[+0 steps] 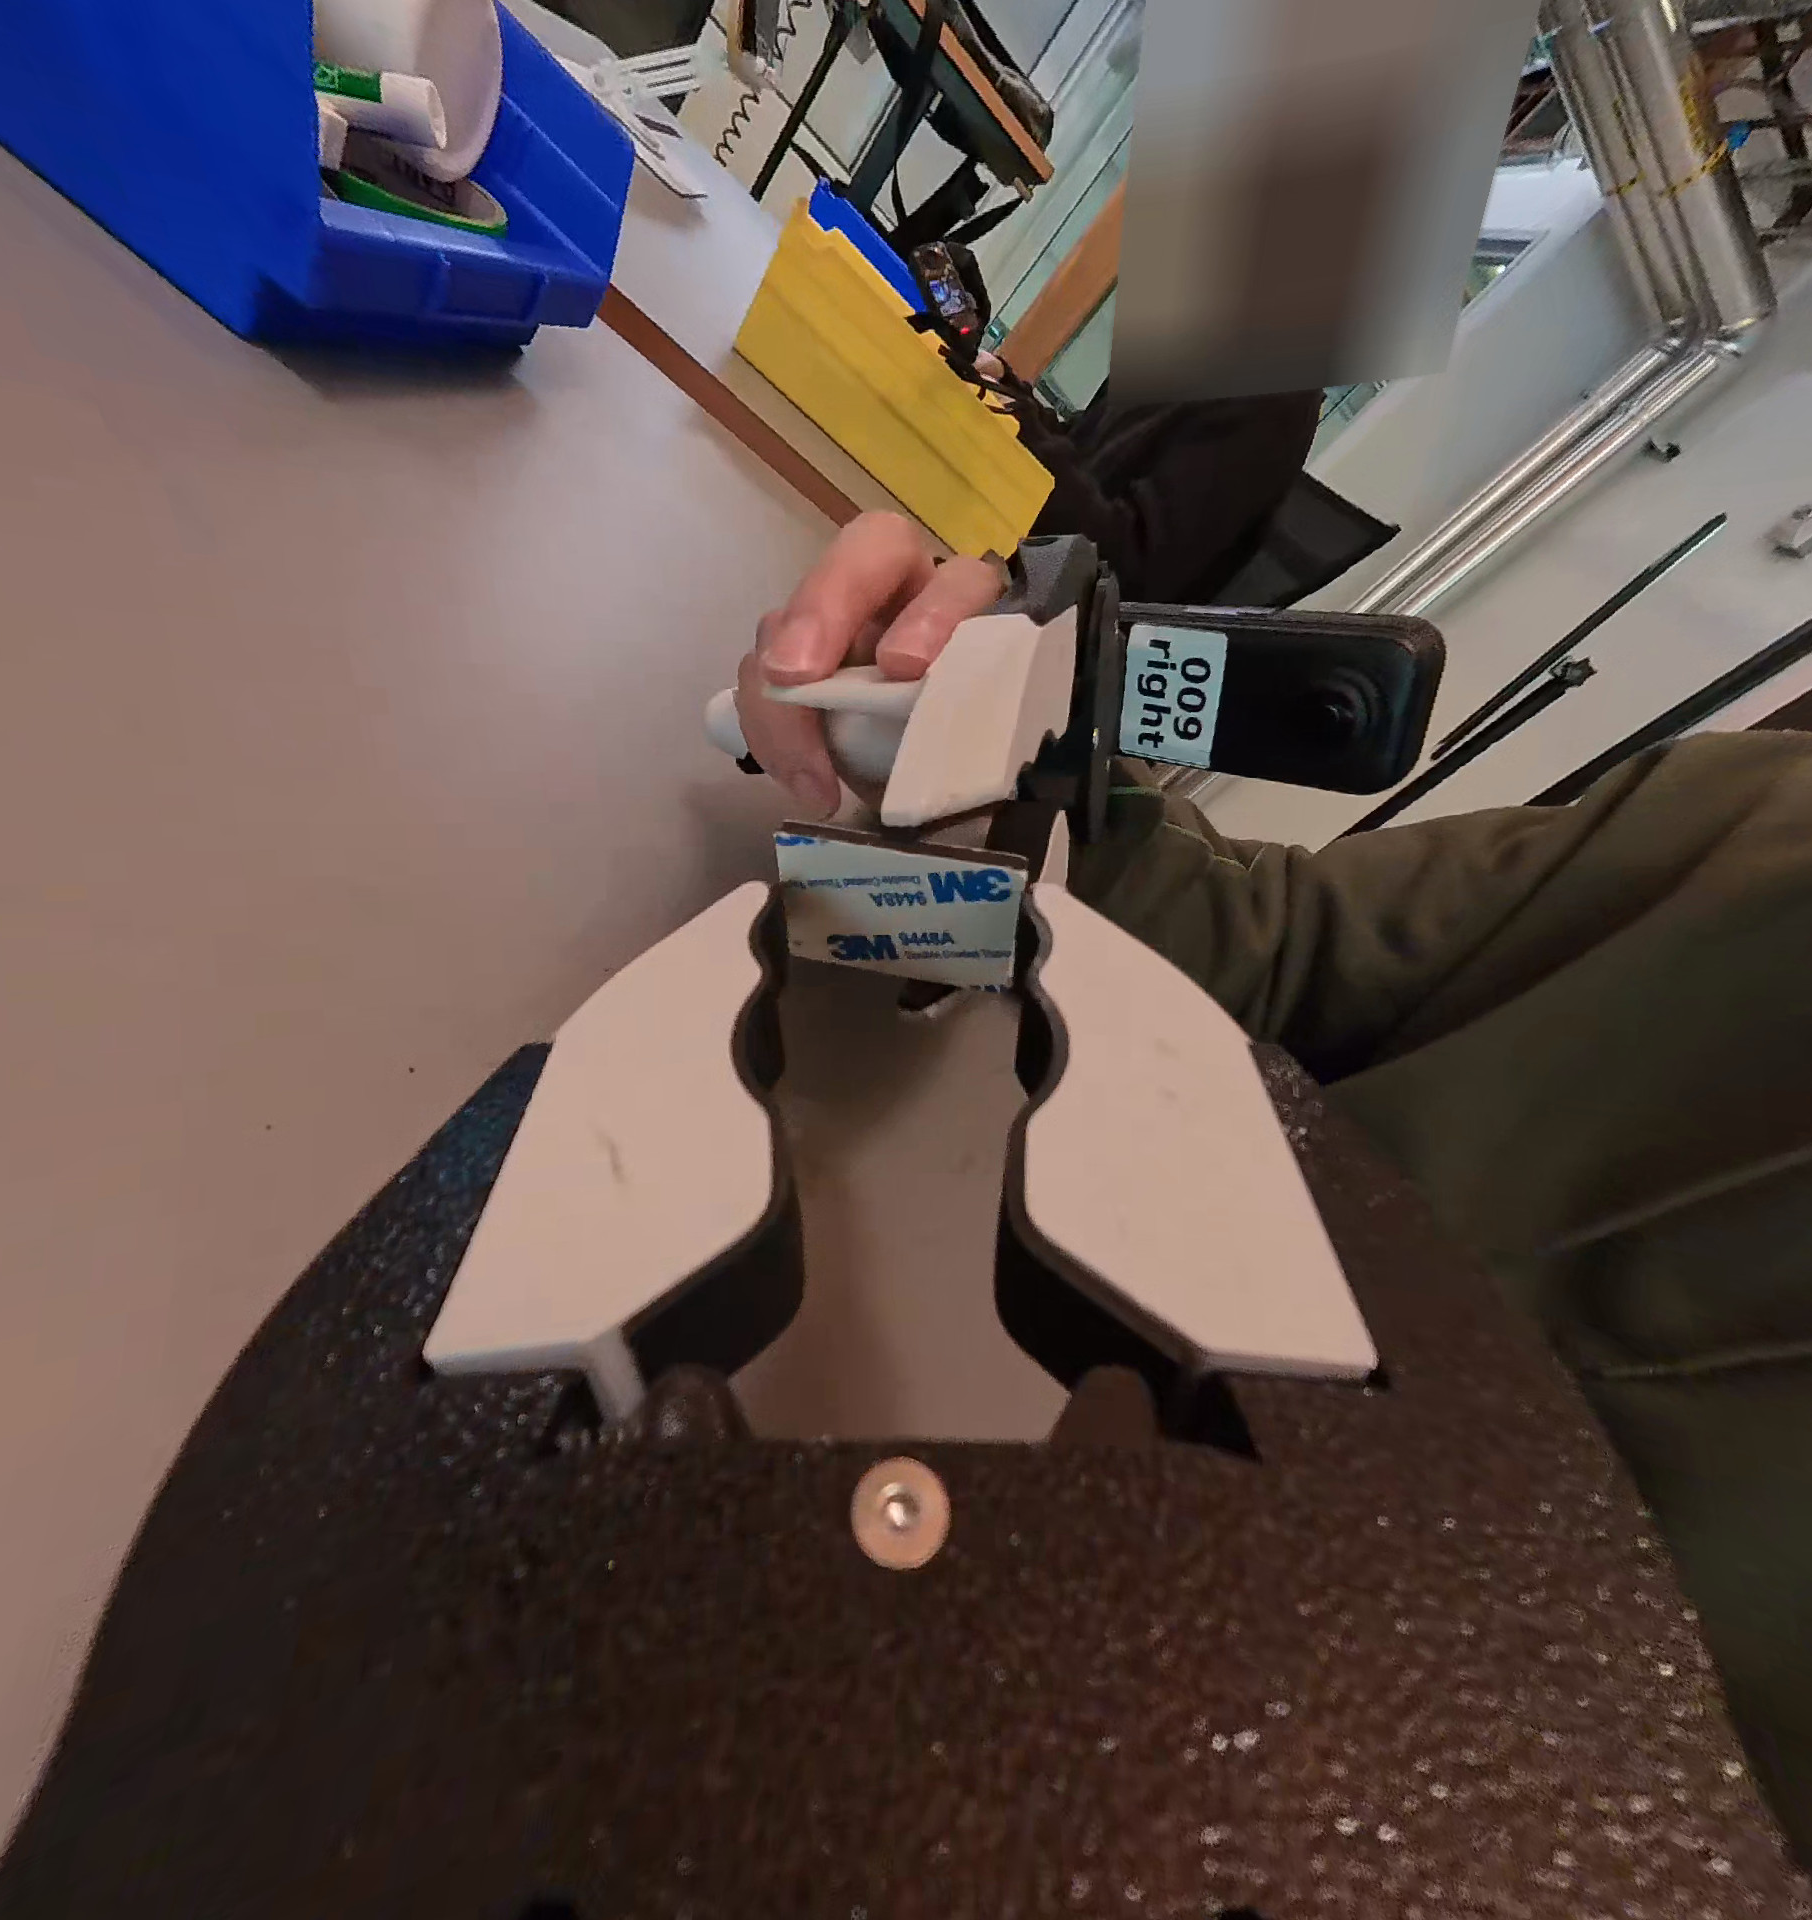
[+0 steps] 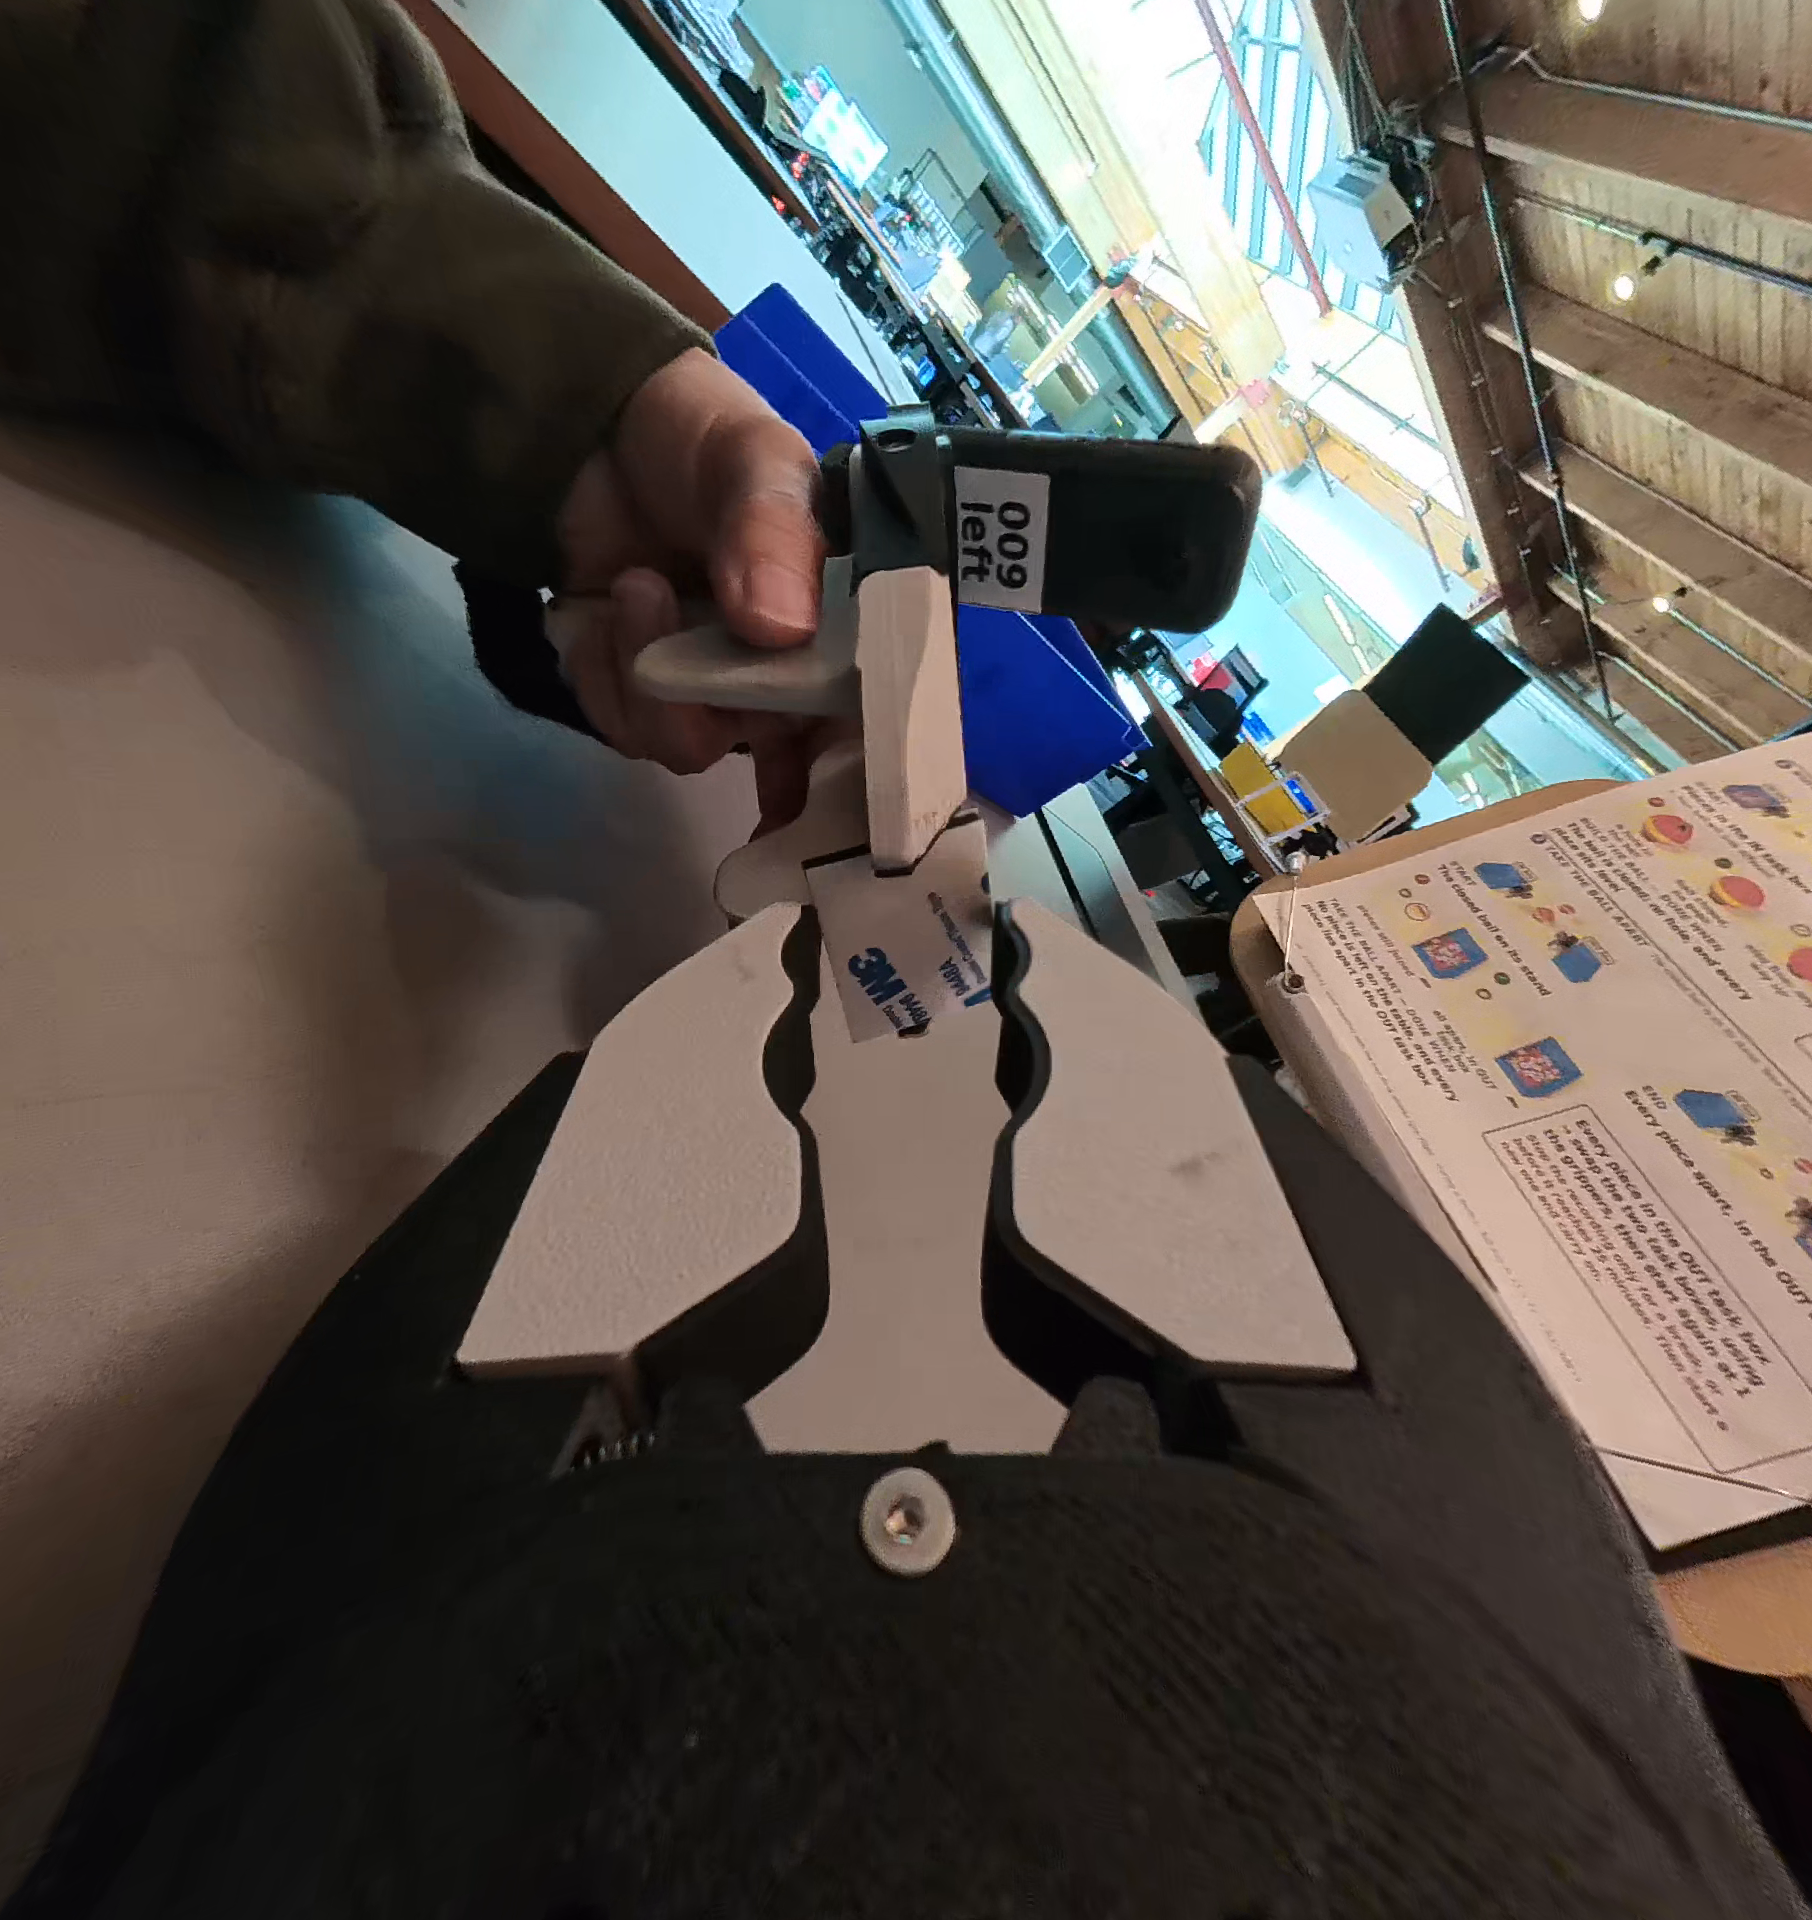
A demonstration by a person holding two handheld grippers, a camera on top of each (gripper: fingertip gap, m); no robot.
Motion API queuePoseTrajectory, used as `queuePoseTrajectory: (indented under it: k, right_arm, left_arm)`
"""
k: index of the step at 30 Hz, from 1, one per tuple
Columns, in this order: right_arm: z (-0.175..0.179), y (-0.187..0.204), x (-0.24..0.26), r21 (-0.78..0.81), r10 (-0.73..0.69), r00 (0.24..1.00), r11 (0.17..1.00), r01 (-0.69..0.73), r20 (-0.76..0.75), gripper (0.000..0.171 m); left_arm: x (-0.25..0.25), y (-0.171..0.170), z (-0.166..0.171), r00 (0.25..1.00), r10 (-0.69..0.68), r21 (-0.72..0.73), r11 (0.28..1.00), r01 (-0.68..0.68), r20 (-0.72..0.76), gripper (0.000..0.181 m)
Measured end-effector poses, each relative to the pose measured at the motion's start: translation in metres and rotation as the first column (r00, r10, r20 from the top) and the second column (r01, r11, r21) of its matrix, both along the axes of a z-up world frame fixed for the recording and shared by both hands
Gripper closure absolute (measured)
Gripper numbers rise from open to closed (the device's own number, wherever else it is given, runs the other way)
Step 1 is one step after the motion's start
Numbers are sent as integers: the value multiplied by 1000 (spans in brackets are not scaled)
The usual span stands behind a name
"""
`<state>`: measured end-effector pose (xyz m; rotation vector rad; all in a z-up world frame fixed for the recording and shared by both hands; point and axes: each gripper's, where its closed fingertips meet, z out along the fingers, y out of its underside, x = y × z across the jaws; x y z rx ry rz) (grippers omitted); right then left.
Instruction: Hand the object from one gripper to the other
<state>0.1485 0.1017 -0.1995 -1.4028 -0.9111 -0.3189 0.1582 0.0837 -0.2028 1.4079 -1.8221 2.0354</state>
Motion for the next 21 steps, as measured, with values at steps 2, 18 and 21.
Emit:
queuePoseTrajectory:
  k: [2,18,21]
  right_arm:
    - [-2,-1,-1,-26,14,1000,1000,-14,-18,140]
    - [5,0,31,-343,-171,456,881,-327,-873,141]
    - [7,-7,33,-299,-223,205,804,-515,-953,141]
  left_arm:
    - [0,-1,-2,1000,-6,7,1000,6,-7,140]
    - [18,16,22,627,-143,602,502,-621,766,104]
    - [25,12,2,651,-256,697,348,-627,714,104]
